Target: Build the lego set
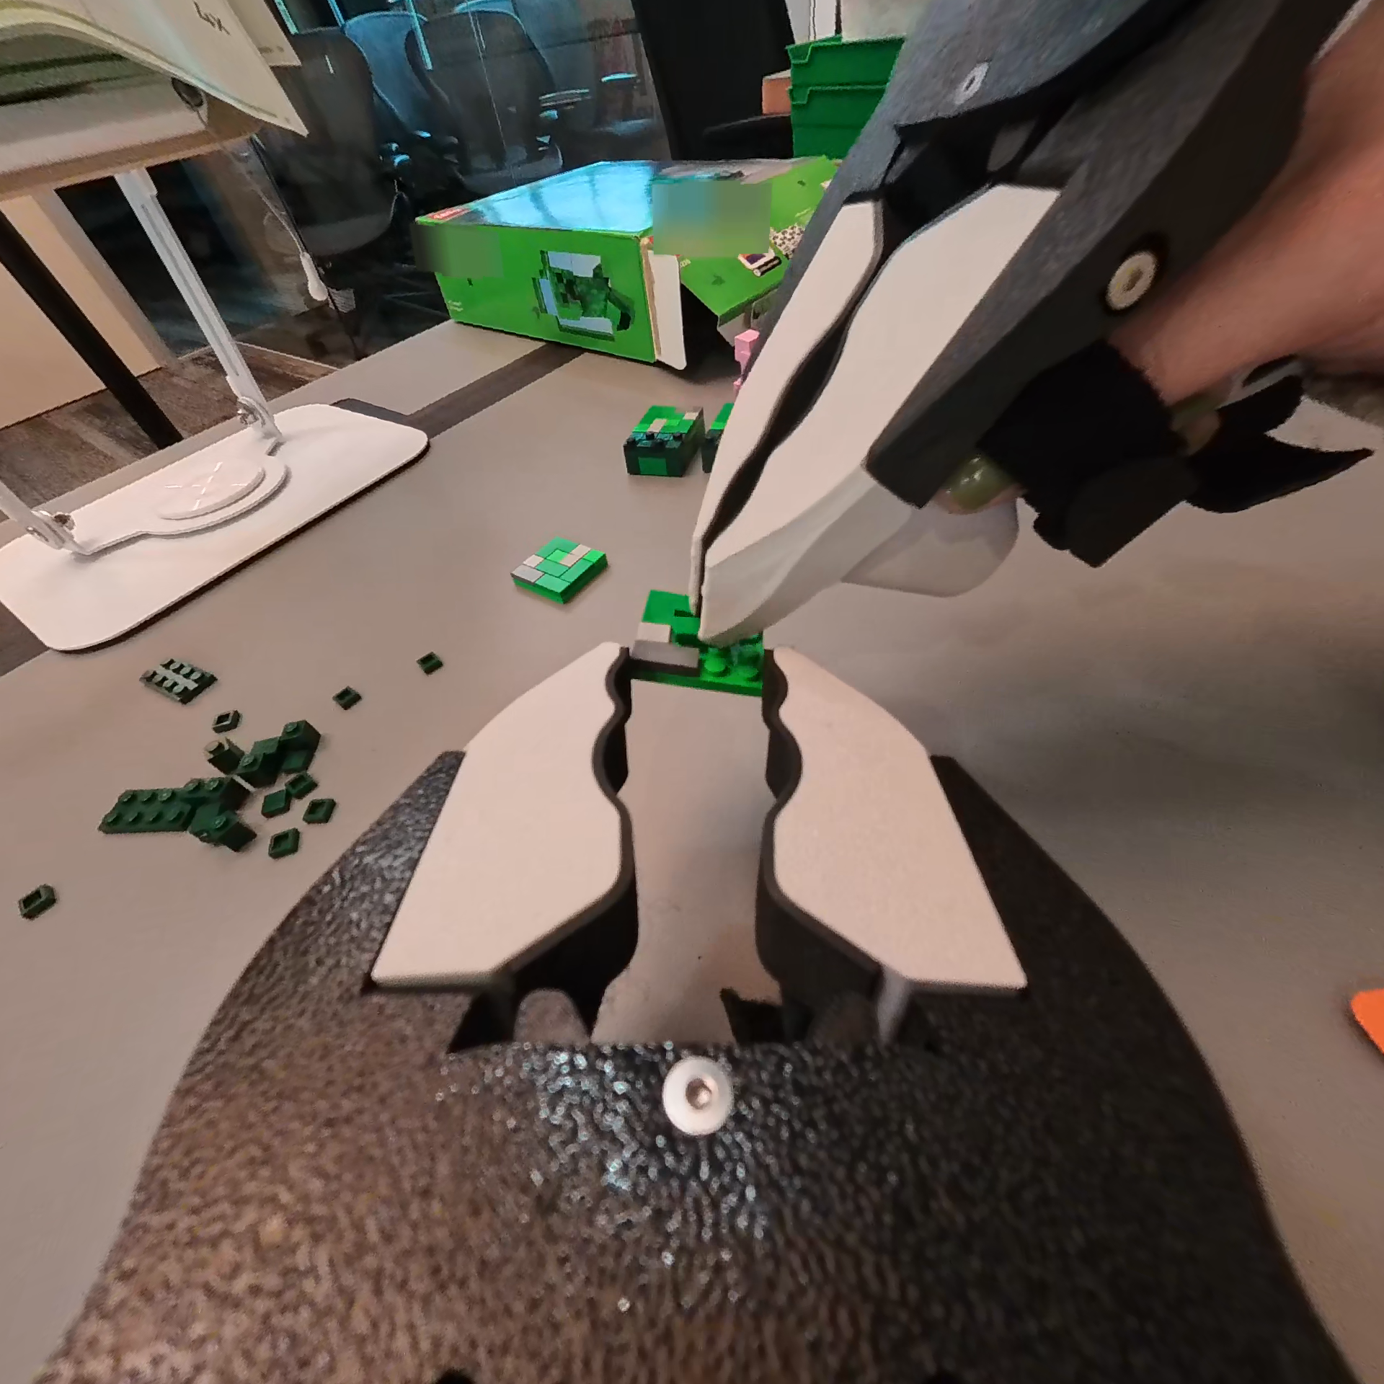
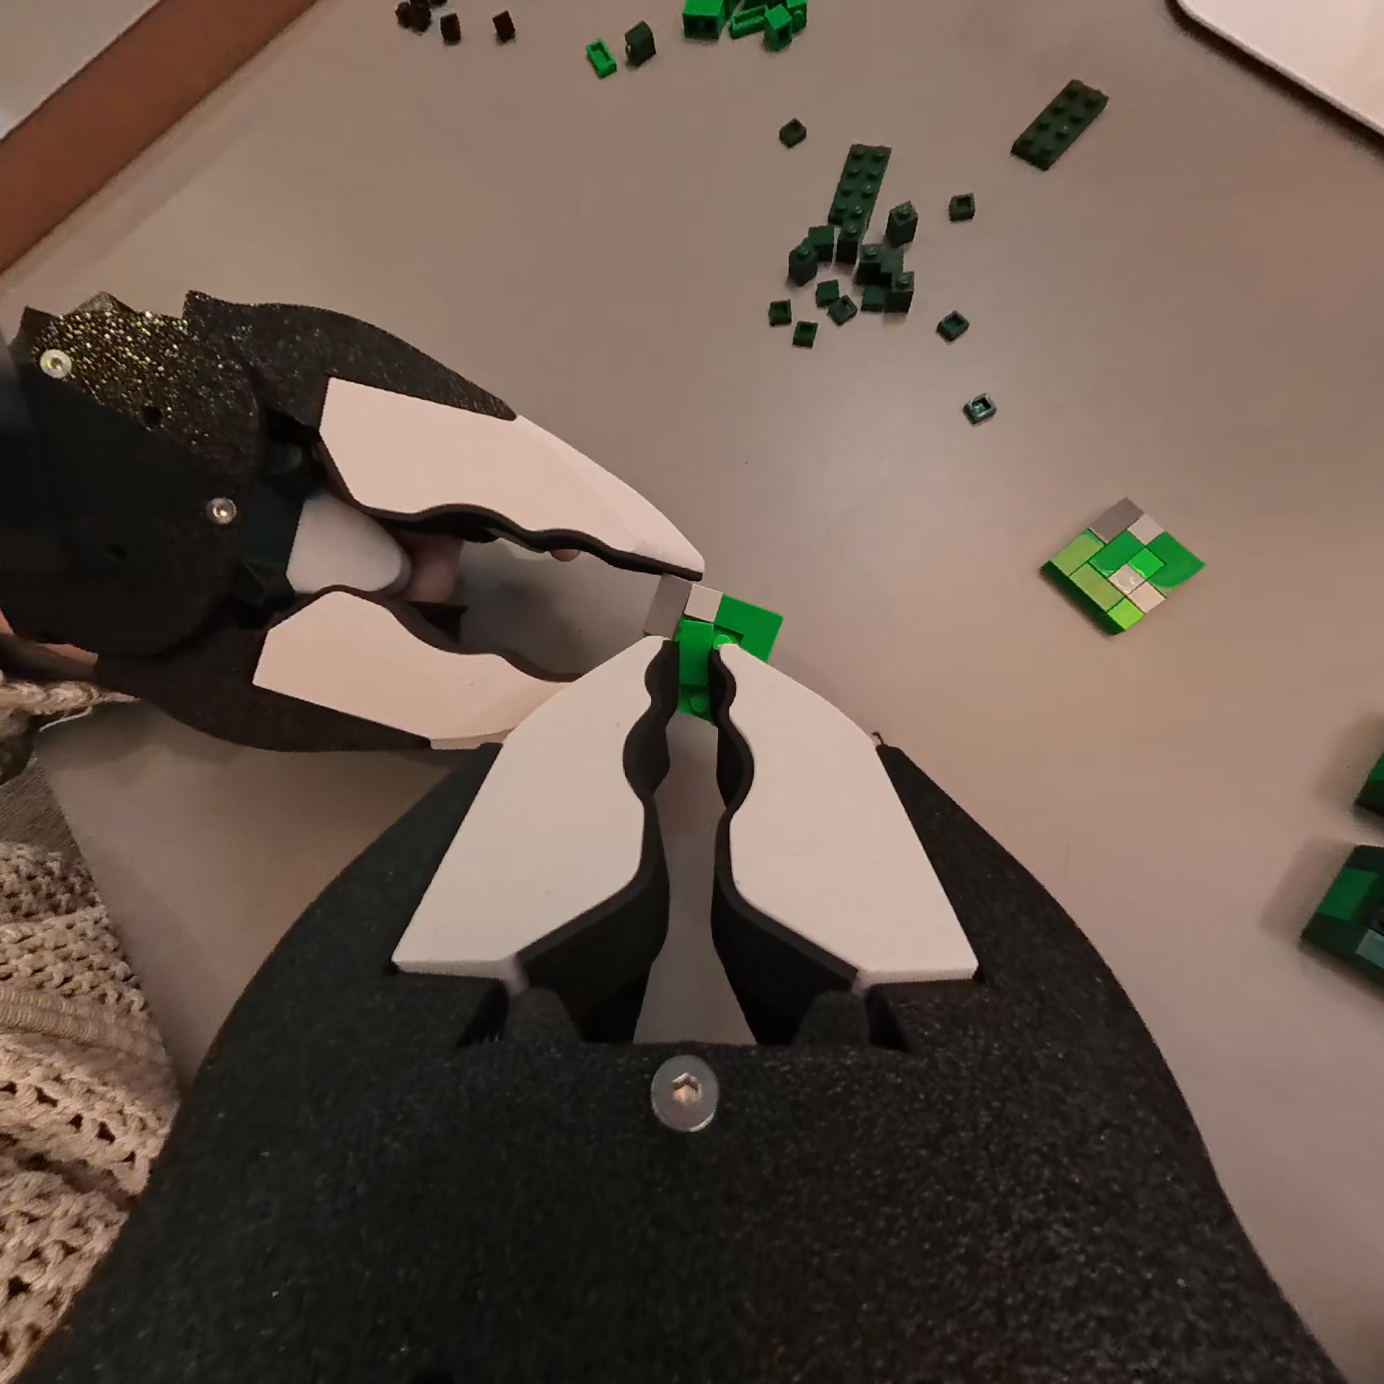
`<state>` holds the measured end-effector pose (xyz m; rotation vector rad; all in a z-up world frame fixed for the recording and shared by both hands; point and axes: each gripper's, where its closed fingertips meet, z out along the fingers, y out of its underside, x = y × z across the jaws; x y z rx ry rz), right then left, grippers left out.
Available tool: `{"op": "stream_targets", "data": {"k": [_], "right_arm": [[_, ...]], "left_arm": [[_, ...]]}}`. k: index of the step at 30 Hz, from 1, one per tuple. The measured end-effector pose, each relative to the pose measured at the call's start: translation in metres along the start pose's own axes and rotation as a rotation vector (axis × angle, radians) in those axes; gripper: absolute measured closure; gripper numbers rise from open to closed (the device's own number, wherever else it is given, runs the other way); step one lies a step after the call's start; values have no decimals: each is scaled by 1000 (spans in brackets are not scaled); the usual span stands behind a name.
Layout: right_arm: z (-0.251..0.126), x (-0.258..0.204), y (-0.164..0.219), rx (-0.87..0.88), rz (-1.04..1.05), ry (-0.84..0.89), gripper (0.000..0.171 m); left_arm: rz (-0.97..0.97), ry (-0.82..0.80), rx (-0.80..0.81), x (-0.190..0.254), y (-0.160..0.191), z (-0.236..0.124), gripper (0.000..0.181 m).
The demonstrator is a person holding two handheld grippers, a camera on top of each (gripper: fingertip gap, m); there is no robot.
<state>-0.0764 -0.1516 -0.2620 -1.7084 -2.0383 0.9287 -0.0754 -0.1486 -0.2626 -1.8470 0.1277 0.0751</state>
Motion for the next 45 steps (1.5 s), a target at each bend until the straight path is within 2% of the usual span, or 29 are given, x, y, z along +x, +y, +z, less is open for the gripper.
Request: {"op": "stream_targets", "data": {"k": [7,12,16,19,22,25,30,34,39,45], "right_arm": [[1,-1,0,-6,2,2,164],[-1,-3,-1,11,12,-14,157],[-8,-6,-5,64,17,-50,154],[-18,-9,-10,145,-25,-98,145],[-31,-7,-10,233,-143,-99,136],[-38,-4,-1,277,-372,-38,125],[-27,-6,13,281,-892,238,115],[-17,-13,7,299,-1173,439,123],[-9,-13,4,308,-1298,543,140],[-5,-9,4,286,-1330,603,147]], "left_arm": [[-2,-1,0,0,0,0,149],[-8,1,4,0,-1,0,149],[-22,4,8,-1,-1,-1,149],[-36,8,15,-3,-2,-2,149],[-56,27,26,-5,-3,-3,148],[-103,86,47,-6,-6,-6,149],[-190,208,79,-1,-11,-11,149],[-236,301,79,10,-11,-11,149],[-243,333,70,15,-10,-10,149],[-255,341,66,15,-10,-10,149]]}}
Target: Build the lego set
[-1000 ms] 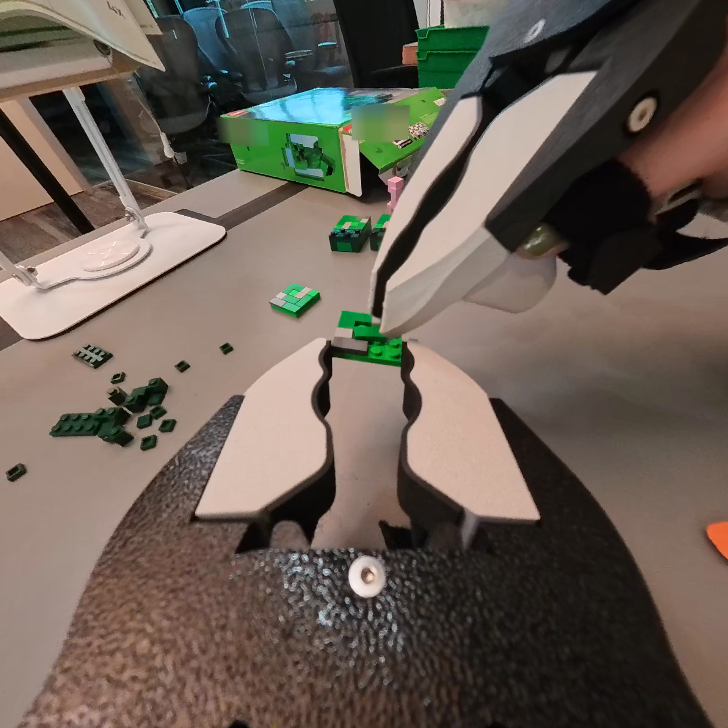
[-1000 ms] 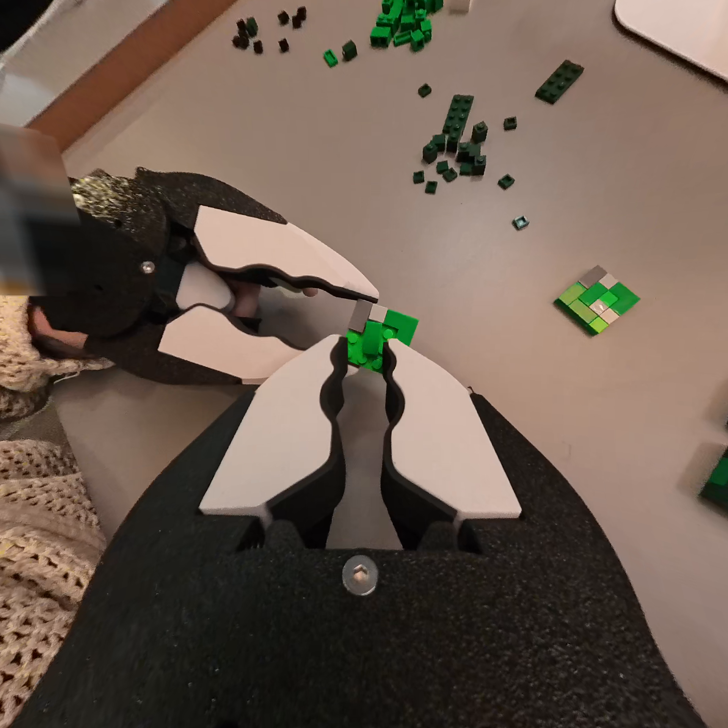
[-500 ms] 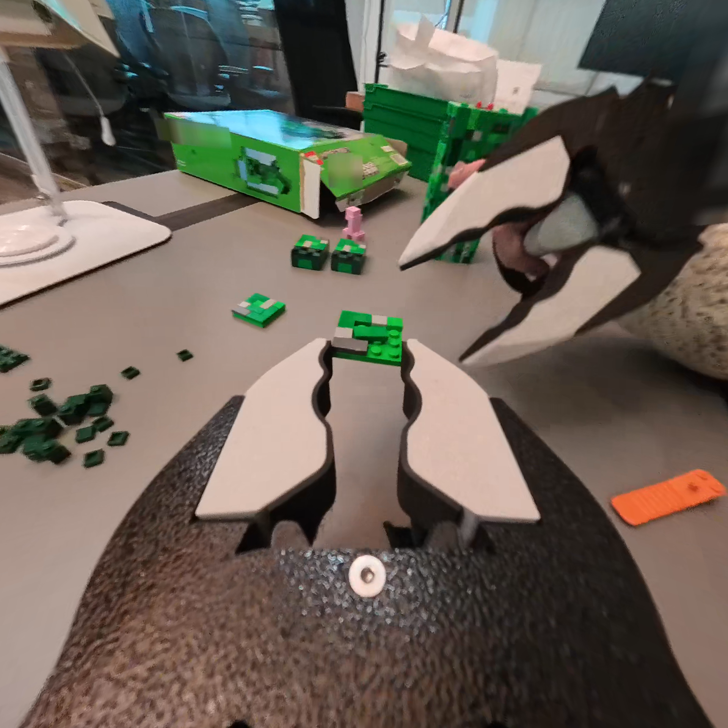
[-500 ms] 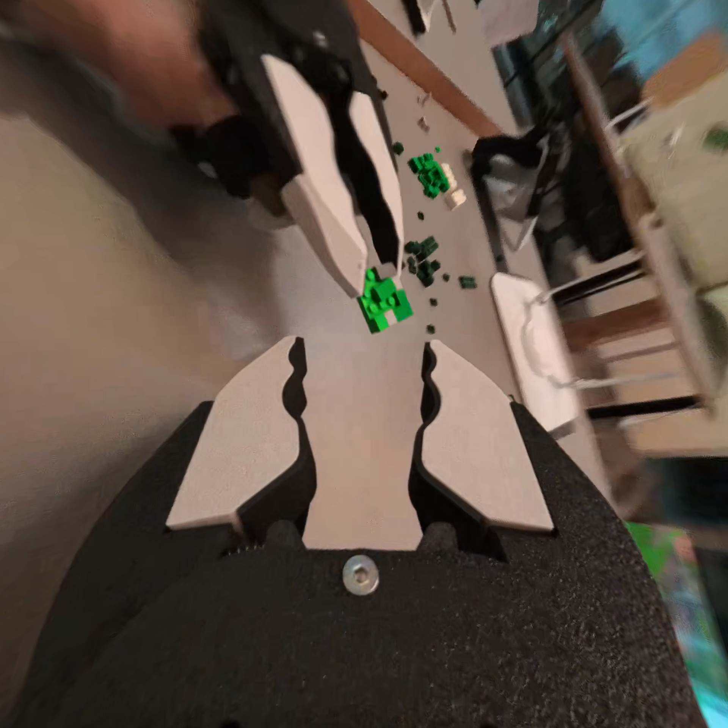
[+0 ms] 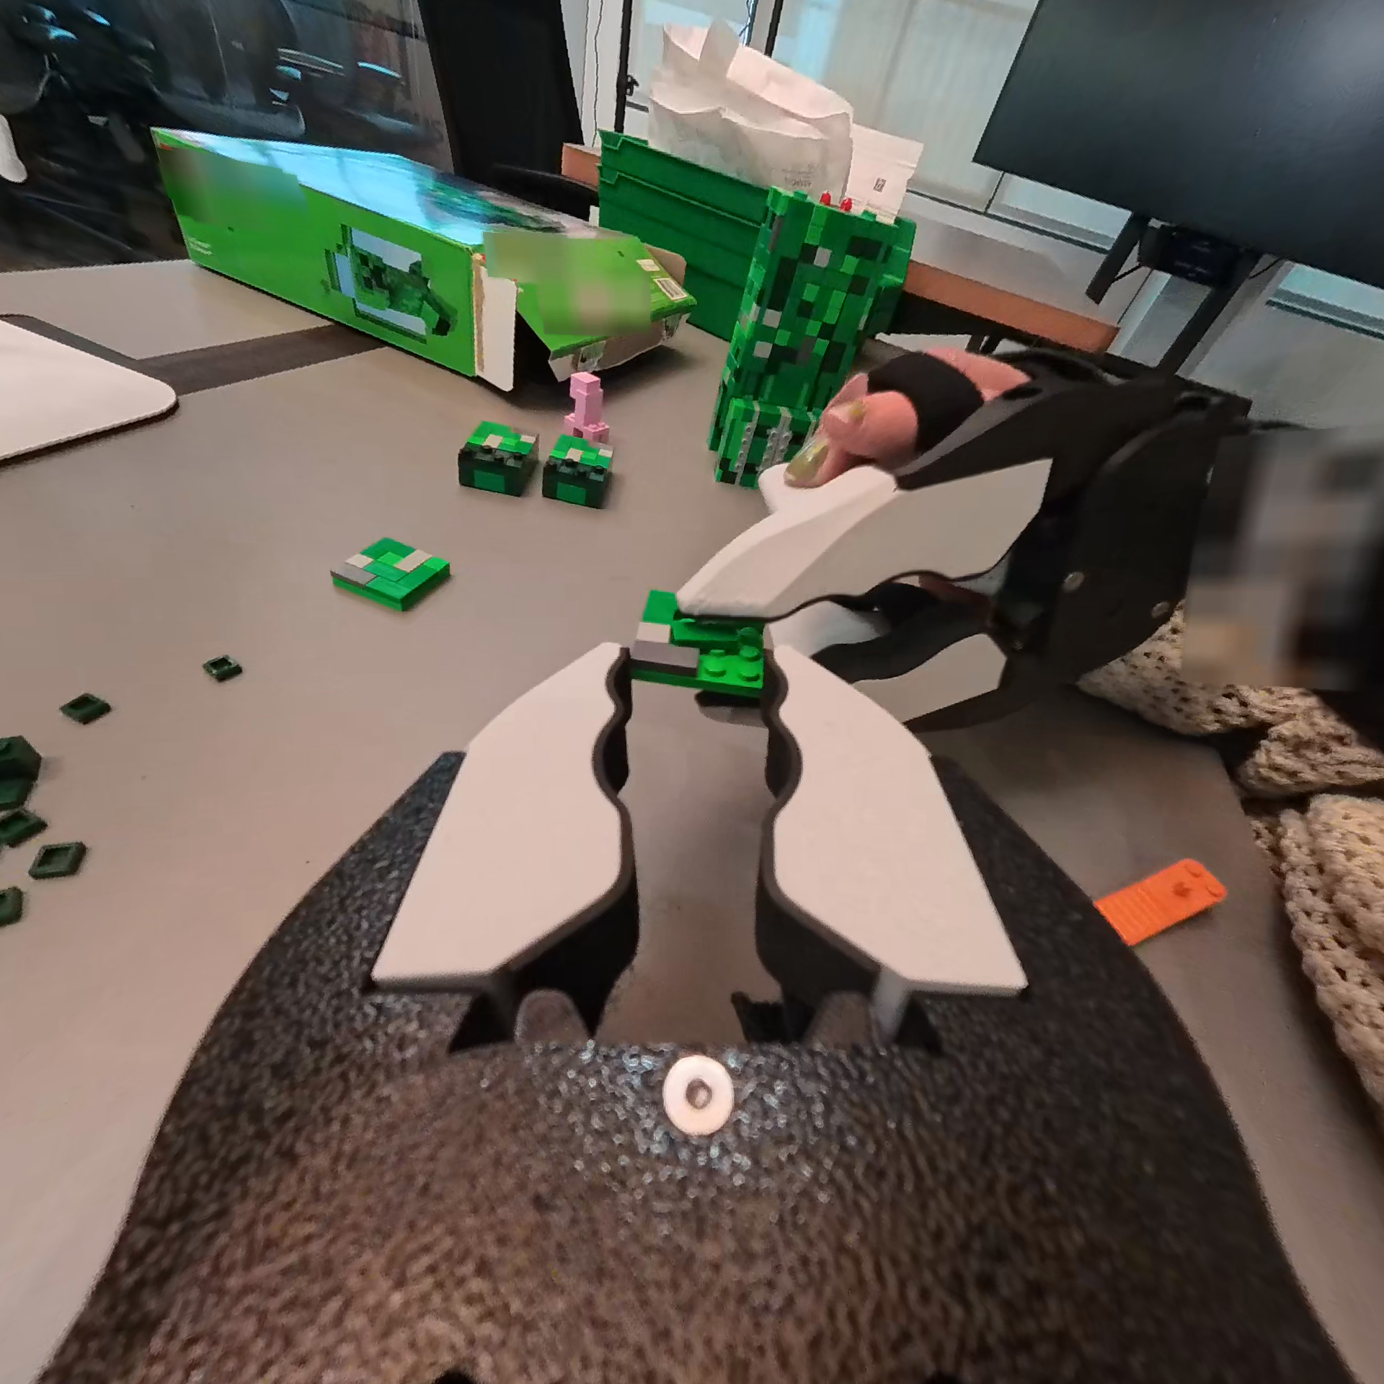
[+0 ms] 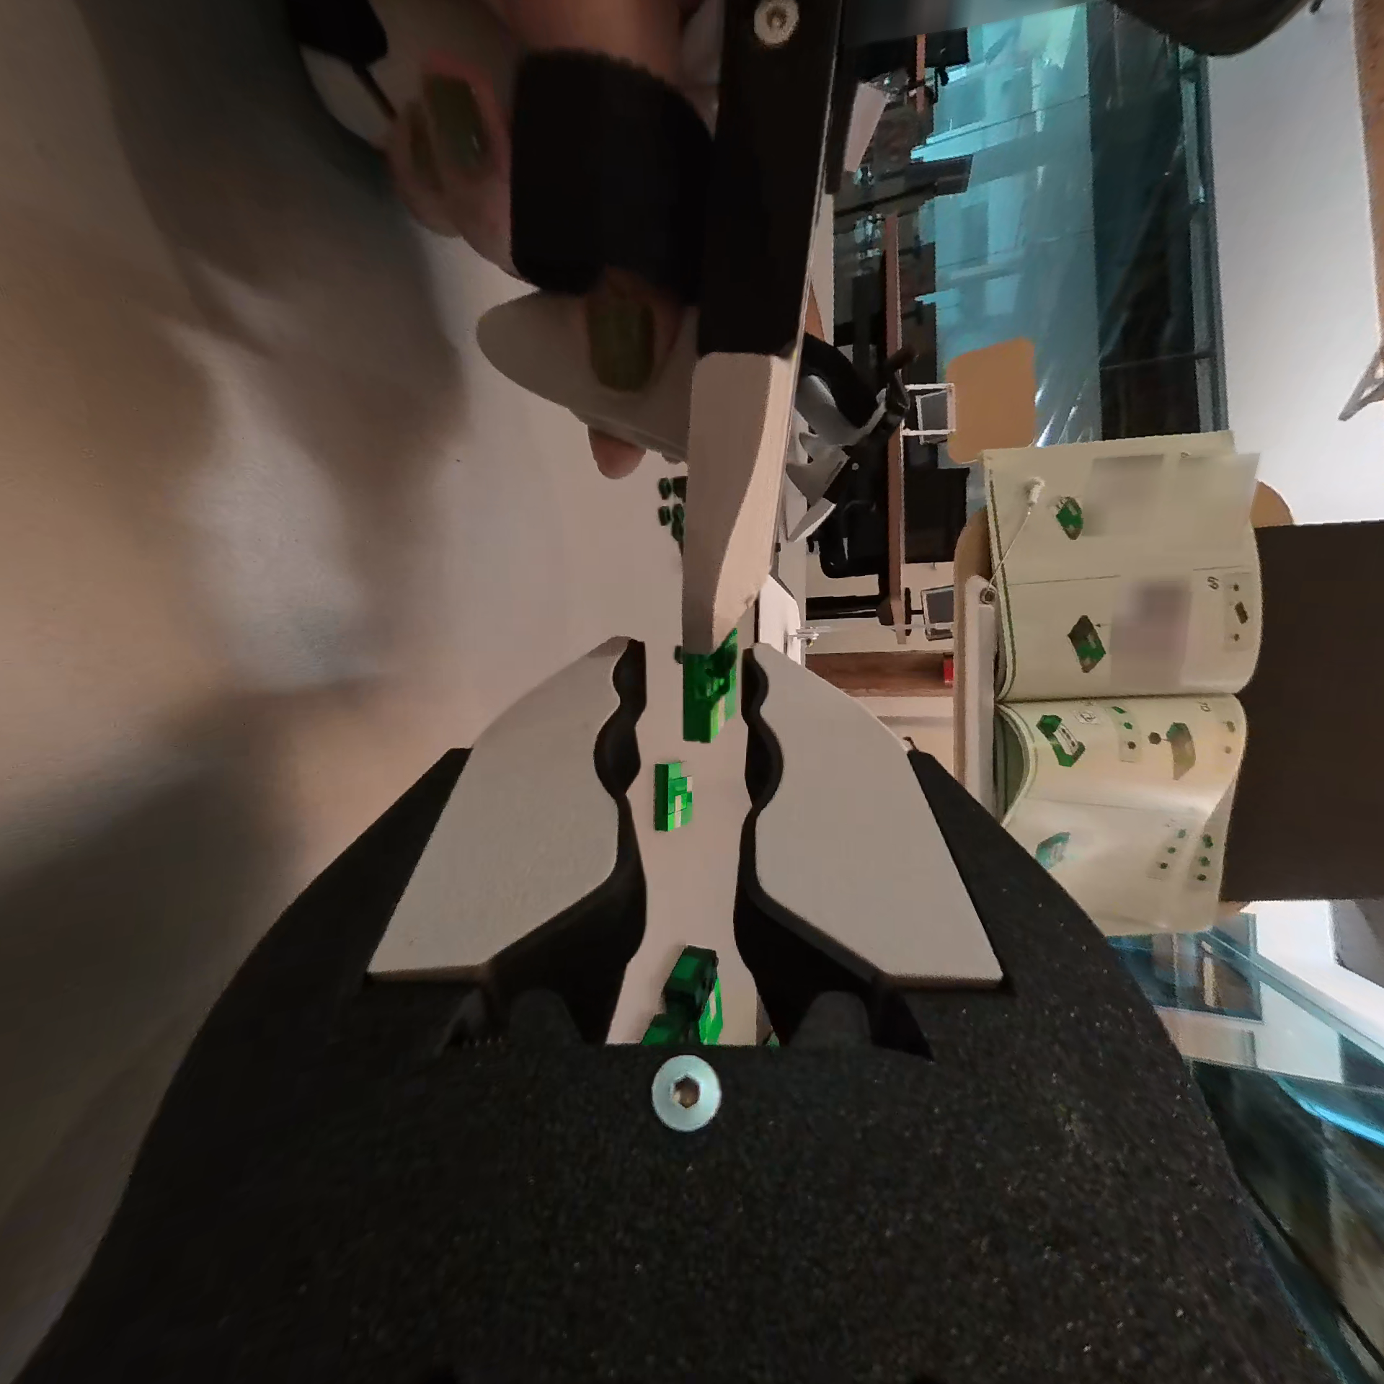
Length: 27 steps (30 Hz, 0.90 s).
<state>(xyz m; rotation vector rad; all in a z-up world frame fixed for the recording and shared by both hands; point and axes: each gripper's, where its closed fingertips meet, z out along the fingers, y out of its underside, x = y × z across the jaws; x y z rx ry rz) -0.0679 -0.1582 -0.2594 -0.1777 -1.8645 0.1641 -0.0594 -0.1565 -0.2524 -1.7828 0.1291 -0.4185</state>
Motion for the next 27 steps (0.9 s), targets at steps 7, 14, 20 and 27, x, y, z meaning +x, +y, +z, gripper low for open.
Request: {"op": "stream_targets", "data": {"k": [7,14,20,27], "right_arm": [[-1,3,2,-54,-63,16,160],[-3,1,4,-132,-212,-6,162],[-6,0,5,-129,-305,-65,163],[-12,-9,-6,57,101,-244,164]], "left_arm": [[-26,-2,-7,0,1,2,149],[-15,-9,-34,1,5,3,148],[-41,23,-46,5,7,5,149],[197,36,-17,10,-2,-2,138]]}}
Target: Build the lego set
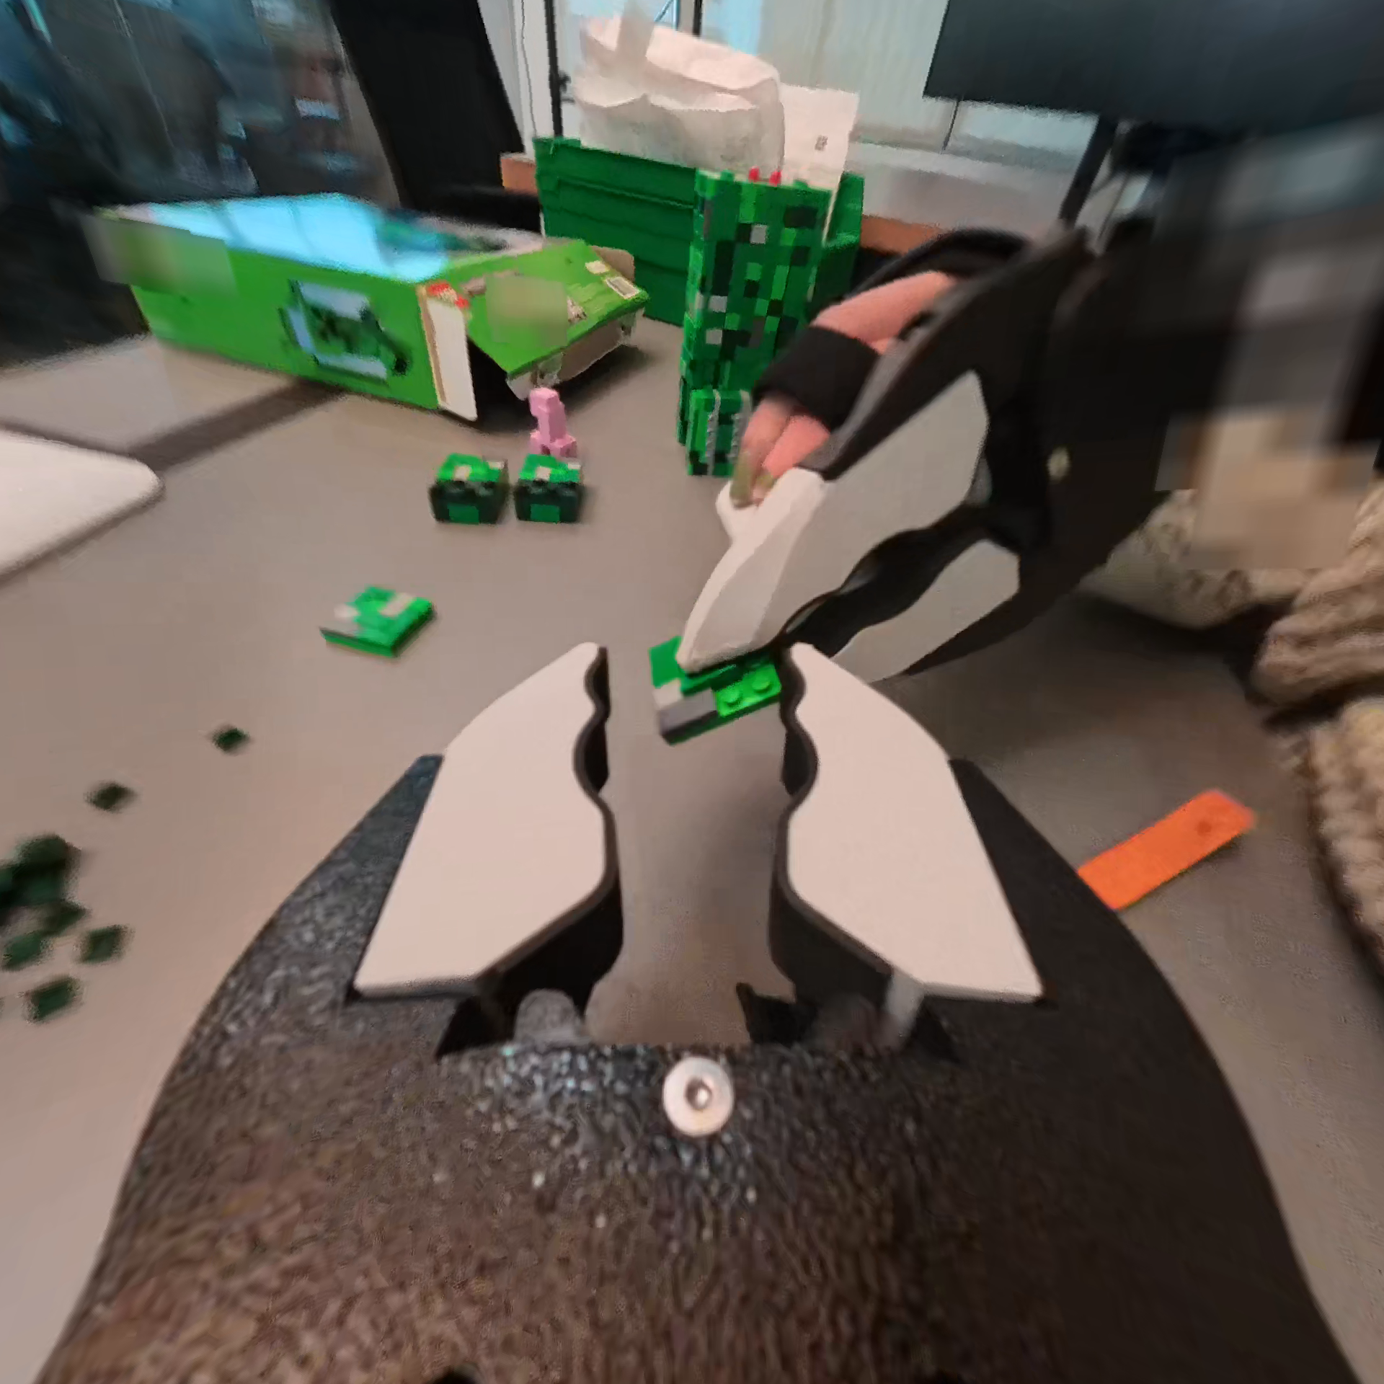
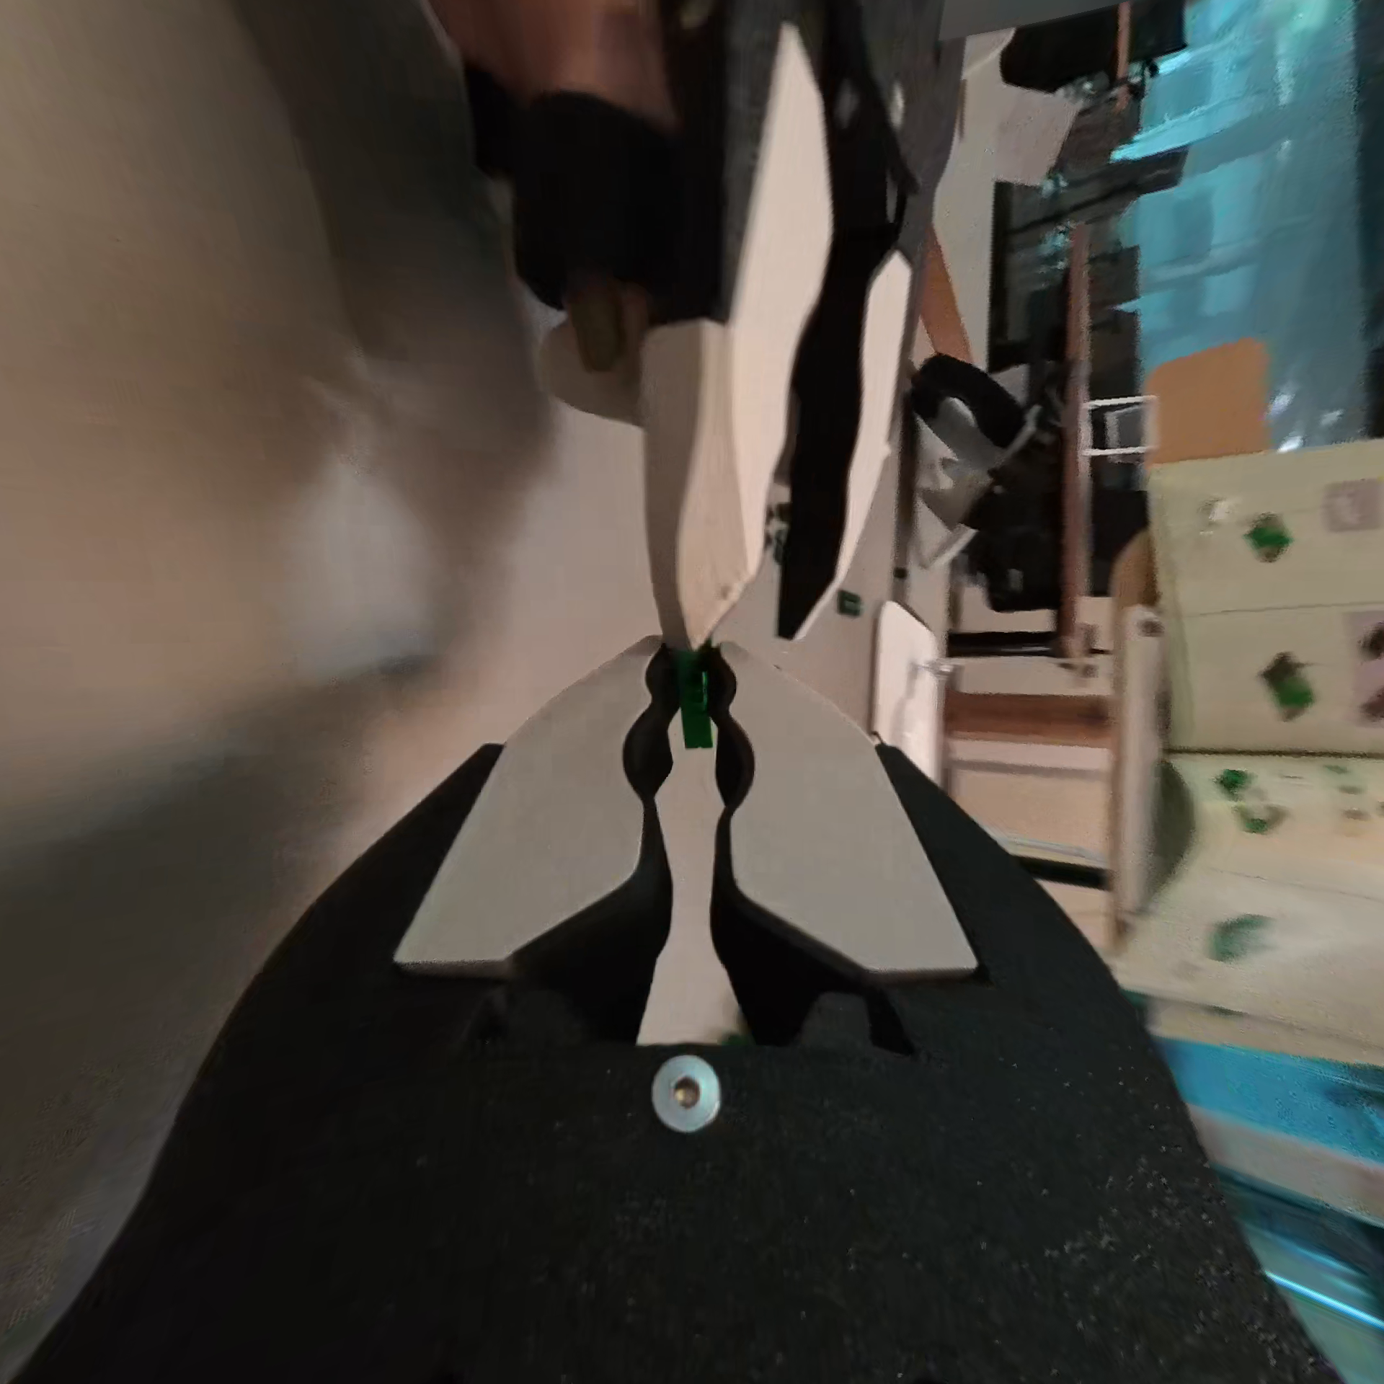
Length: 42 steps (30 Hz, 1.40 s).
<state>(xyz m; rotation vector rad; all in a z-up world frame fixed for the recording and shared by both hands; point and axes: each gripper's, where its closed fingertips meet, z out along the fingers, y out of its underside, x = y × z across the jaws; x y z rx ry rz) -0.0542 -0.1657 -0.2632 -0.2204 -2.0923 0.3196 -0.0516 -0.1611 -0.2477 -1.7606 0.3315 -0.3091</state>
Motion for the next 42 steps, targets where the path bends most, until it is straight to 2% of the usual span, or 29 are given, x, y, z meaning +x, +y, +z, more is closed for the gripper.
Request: {"op": "stream_targets", "data": {"k": [2,5,12,16,21,28,33,42], "right_arm": [[-2,-1,0,60,113,-38,164],[-8,-3,-5,157,228,-109,164],[-19,-7,-19,284,278,-189,164],[-20,-11,-21,290,273,-218,164],[-21,-12,-22,285,276,-233,164],[-17,-10,-19,251,333,-205,163],[-16,-10,-16,224,302,-167,158],[-18,-16,-17,209,196,-160,165]], "left_arm": [[195,-13,-13,3,1,-6,134],[429,-10,-30,10,4,-11,140],[567,25,-46,26,10,-6,157],[619,4,-40,26,9,-7,172],[672,-2,-46,27,8,-7,174],[623,-11,-77,22,10,-6,175],[639,-11,-101,23,14,-5,175],[612,16,-116,26,17,-4,175]]}}
